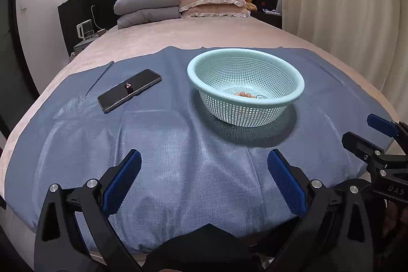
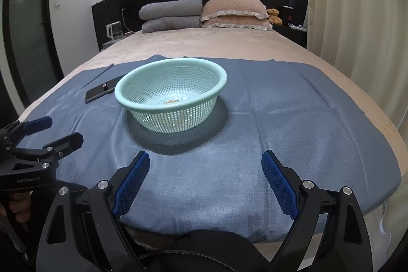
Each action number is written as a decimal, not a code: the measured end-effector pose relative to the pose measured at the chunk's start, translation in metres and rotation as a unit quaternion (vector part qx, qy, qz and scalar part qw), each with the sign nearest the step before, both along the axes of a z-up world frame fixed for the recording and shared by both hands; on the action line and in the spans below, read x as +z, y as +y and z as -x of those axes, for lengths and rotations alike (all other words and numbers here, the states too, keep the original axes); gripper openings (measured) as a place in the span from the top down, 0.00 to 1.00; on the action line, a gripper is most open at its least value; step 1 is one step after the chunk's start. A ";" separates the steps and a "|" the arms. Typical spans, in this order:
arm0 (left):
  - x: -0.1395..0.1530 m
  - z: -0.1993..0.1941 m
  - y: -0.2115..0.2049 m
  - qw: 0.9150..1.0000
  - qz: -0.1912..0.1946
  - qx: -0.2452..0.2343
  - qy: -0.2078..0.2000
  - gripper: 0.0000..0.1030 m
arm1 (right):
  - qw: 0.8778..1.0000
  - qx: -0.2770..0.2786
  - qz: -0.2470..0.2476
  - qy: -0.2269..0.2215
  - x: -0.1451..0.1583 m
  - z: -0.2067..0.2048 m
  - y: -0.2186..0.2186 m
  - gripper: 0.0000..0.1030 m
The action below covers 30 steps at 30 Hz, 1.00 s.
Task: Organize jewelry
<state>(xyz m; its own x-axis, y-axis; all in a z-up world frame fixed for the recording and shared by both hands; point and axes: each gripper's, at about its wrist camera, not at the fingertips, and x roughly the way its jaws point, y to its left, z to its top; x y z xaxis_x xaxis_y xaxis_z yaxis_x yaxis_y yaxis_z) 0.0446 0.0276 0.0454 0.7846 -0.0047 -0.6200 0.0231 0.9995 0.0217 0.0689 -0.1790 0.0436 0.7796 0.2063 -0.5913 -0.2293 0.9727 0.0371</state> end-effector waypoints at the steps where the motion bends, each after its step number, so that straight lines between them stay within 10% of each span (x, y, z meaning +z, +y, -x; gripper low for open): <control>1: -0.001 0.002 -0.001 1.000 -0.002 -0.001 -0.001 0.06 | 1.000 0.003 0.000 0.001 -0.001 0.001 0.001 0.17; 30: -0.010 0.027 0.004 1.000 0.018 -0.001 -0.015 0.06 | 1.000 0.000 -0.005 -0.002 -0.009 0.015 0.002 0.17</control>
<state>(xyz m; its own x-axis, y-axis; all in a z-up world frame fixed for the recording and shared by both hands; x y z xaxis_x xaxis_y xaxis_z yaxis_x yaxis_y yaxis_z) 0.0174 0.0314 0.0351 0.8032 -0.0281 -0.5950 0.0251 0.9996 -0.0133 0.0537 -0.1765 0.0344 0.7816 0.2113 -0.5869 -0.2289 0.9724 0.0453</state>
